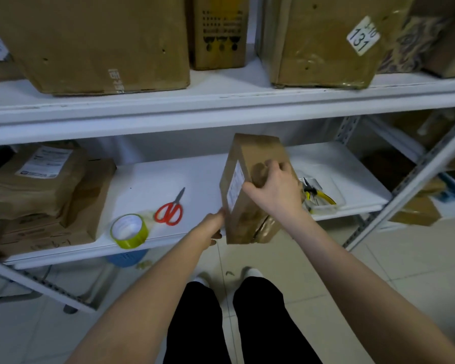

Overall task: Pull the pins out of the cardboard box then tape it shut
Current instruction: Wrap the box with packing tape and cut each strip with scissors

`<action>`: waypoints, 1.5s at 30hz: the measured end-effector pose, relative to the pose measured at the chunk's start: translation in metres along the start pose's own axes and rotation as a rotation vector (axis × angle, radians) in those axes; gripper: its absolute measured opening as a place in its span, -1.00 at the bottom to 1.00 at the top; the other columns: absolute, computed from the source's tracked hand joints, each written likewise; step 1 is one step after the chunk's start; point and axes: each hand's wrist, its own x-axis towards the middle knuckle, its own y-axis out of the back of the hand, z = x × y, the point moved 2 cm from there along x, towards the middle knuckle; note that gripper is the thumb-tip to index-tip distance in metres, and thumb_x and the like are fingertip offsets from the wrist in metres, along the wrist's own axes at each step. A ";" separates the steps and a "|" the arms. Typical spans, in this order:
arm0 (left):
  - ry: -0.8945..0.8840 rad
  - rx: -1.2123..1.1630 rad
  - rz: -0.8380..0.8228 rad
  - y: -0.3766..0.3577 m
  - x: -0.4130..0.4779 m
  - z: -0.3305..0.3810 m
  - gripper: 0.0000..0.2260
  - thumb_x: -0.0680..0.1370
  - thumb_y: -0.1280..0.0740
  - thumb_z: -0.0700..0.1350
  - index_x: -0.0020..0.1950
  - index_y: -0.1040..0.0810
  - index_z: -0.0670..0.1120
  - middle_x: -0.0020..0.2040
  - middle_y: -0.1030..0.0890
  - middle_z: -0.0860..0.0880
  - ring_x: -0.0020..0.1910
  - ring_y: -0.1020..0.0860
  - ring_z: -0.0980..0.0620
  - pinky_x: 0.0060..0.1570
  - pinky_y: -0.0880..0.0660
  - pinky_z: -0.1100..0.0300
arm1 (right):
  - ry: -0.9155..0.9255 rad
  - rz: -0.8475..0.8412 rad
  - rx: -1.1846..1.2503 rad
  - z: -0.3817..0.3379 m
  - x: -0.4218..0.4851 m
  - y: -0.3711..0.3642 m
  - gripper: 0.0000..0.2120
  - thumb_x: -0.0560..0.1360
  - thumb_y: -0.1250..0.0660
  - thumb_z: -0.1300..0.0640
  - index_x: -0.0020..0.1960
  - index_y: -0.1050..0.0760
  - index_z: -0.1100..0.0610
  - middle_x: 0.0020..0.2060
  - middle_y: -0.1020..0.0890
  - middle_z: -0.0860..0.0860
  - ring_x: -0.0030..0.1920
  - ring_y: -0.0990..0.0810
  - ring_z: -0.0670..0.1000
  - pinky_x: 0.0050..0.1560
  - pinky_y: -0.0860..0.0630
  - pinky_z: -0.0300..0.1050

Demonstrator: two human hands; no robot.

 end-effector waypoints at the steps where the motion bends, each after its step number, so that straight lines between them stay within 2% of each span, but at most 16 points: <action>1: 0.006 -0.018 -0.024 -0.003 -0.001 0.000 -0.46 0.61 -0.05 0.22 0.44 -0.20 -0.13 0.31 -0.43 -0.17 0.22 -0.46 -0.13 0.23 -0.36 0.01 | -0.008 -0.004 0.029 0.005 0.002 0.002 -0.33 0.34 -0.28 -0.26 0.33 -0.33 0.09 0.24 -0.40 0.12 0.25 -0.41 0.22 0.26 -0.38 0.23; 5: -0.011 -0.095 -0.057 -0.020 0.000 -0.001 -0.52 0.59 -0.16 0.18 0.37 -0.31 -0.13 0.28 -0.49 -0.15 0.23 -0.48 -0.15 0.19 -0.39 -0.01 | -0.050 0.017 0.182 0.027 0.010 0.011 -0.37 0.32 -0.26 -0.26 0.29 -0.38 0.04 0.17 -0.42 0.05 0.16 -0.47 0.15 0.21 -0.45 0.17; 7: -0.072 -0.201 0.084 -0.020 0.001 0.003 -0.57 0.56 -0.25 0.09 0.30 -0.34 -0.15 0.18 -0.51 -0.12 0.15 -0.50 -0.13 0.09 -0.48 0.04 | -0.085 -0.006 0.269 0.041 0.017 0.012 -0.42 0.35 -0.25 -0.24 0.28 -0.40 0.02 0.17 -0.44 0.03 0.11 -0.48 0.08 0.17 -0.47 0.08; 9: -0.153 -0.253 0.292 -0.006 0.000 0.008 -0.63 0.54 -0.30 0.01 0.24 -0.37 -0.16 0.13 -0.52 -0.09 0.12 -0.52 -0.14 0.11 -0.51 0.04 | -0.127 -0.058 0.406 0.052 0.020 0.007 -0.48 0.41 -0.21 -0.22 0.27 -0.40 0.02 0.16 -0.49 0.03 0.07 -0.50 0.05 0.09 -0.47 -0.02; 12: -0.265 -0.106 0.525 0.023 -0.009 0.014 -0.68 0.52 -0.24 -0.14 0.26 -0.44 -0.19 0.17 -0.58 -0.12 0.13 -0.54 -0.17 0.13 -0.50 0.06 | -0.191 -0.177 0.609 0.065 0.017 -0.021 -0.65 0.55 -0.19 0.01 0.29 -0.42 0.09 0.13 -0.55 0.03 0.09 -0.51 0.04 0.00 -0.35 -0.14; 15: -0.279 0.018 0.643 0.033 -0.023 0.009 -0.70 0.54 -0.16 -0.24 0.26 -0.45 -0.24 0.19 -0.56 -0.19 0.16 -0.52 -0.22 0.03 -0.45 0.09 | -0.234 -0.286 0.653 0.072 0.016 -0.054 -0.71 0.55 -0.20 0.11 0.24 -0.51 0.10 0.15 -0.61 0.07 0.11 -0.56 0.08 0.02 -0.43 -0.13; 18: -0.279 0.120 0.654 0.028 -0.027 0.005 -0.67 0.58 -0.13 -0.29 0.33 -0.41 -0.22 0.23 -0.54 -0.15 0.19 -0.51 -0.17 -0.05 -0.40 0.18 | -0.263 -0.316 0.533 0.075 0.017 -0.064 -0.72 0.55 -0.22 0.11 0.21 -0.51 0.17 0.12 -0.60 0.12 0.03 -0.53 0.08 -0.06 -0.36 -0.17; 21: -0.302 0.168 0.664 0.033 -0.024 0.007 -0.69 0.58 -0.14 -0.27 0.31 -0.43 -0.21 0.31 -0.50 -0.17 0.14 -0.51 -0.13 -0.21 -0.36 0.29 | -0.240 -0.217 0.361 0.071 0.017 -0.064 -0.61 0.51 -0.28 0.15 0.30 -0.41 0.25 0.21 -0.47 0.20 0.20 -0.46 0.20 0.09 -0.39 -0.08; 23: -0.289 0.156 0.652 0.041 -0.020 0.006 -0.72 0.58 -0.16 -0.24 0.28 -0.46 -0.21 0.27 -0.52 -0.17 0.17 -0.50 -0.15 -0.12 -0.37 0.23 | -0.114 -0.072 0.252 0.057 0.013 -0.060 -0.52 0.46 -0.32 0.19 0.34 -0.35 0.25 0.27 -0.38 0.19 0.27 -0.39 0.21 0.24 -0.37 -0.01; 26: -0.300 0.152 0.670 0.058 -0.014 0.000 -0.78 0.55 -0.23 -0.19 0.14 -0.55 -0.21 0.10 -0.60 -0.18 0.08 -0.55 -0.18 -0.05 -0.46 0.12 | 0.187 0.036 0.165 0.021 0.003 -0.060 -0.56 0.43 -0.35 0.23 0.29 -0.41 0.20 0.25 -0.41 0.12 0.27 -0.39 0.14 0.23 -0.42 -0.05; 28: -0.292 0.141 0.693 0.073 -0.017 -0.008 -0.80 0.55 -0.27 -0.16 0.09 -0.56 -0.23 0.04 -0.60 -0.17 0.06 -0.54 -0.20 -0.01 -0.46 0.10 | 0.335 -0.036 0.200 -0.009 -0.007 -0.066 -0.64 0.46 -0.33 0.27 0.25 -0.48 0.16 0.22 -0.45 0.07 0.25 -0.43 0.05 0.18 -0.43 -0.15; 30: -0.256 0.147 0.723 0.093 -0.021 -0.021 -0.75 0.54 -0.28 -0.20 0.18 -0.52 -0.24 0.09 -0.58 -0.20 0.15 -0.51 -0.22 0.07 -0.43 0.11 | 0.470 -0.129 0.223 -0.038 -0.016 -0.077 -0.69 0.47 -0.31 0.30 0.19 -0.53 0.14 0.15 -0.50 0.03 0.18 -0.48 0.01 0.11 -0.43 -0.22; 34: -0.199 0.279 0.803 0.138 -0.020 -0.052 -0.70 0.47 -0.27 -0.20 0.20 -0.51 -0.14 0.17 -0.57 -0.19 0.18 -0.51 -0.20 0.14 -0.44 0.10 | 0.640 -0.251 0.270 -0.094 -0.026 -0.112 -0.73 0.42 -0.24 0.34 0.06 -0.57 0.17 0.02 -0.56 0.07 0.01 -0.57 0.12 -0.02 -0.52 -0.01; 38: -0.157 0.436 0.766 0.166 -0.010 -0.066 -0.62 0.48 -0.29 -0.17 0.29 -0.43 -0.19 0.24 -0.50 -0.22 0.22 -0.48 -0.23 0.16 -0.42 0.05 | 0.579 -0.384 0.128 -0.135 -0.018 -0.160 -0.76 0.47 -0.23 0.36 0.09 -0.51 0.21 0.05 -0.56 0.14 0.02 -0.59 0.17 -0.03 -0.52 0.00; 42: -0.156 0.581 0.710 0.177 0.011 -0.069 -0.54 0.43 -0.33 -0.02 0.29 -0.37 -0.12 0.22 -0.47 -0.17 0.20 -0.47 -0.19 0.13 -0.44 0.04 | 0.516 -0.543 -0.116 -0.157 0.000 -0.203 -0.74 0.49 -0.19 0.32 0.16 -0.44 0.24 0.13 -0.53 0.17 0.14 -0.55 0.18 -0.04 -0.39 -0.08; 45: -0.180 0.713 0.739 0.183 0.025 -0.067 -0.40 0.37 -0.40 0.07 0.36 -0.32 -0.04 0.34 -0.33 -0.08 0.31 -0.33 -0.15 0.22 -0.35 0.03 | 0.511 -0.578 -0.203 -0.165 0.014 -0.229 -0.71 0.52 -0.17 0.30 0.24 -0.40 0.25 0.19 -0.48 0.18 0.21 -0.50 0.18 0.08 -0.43 0.00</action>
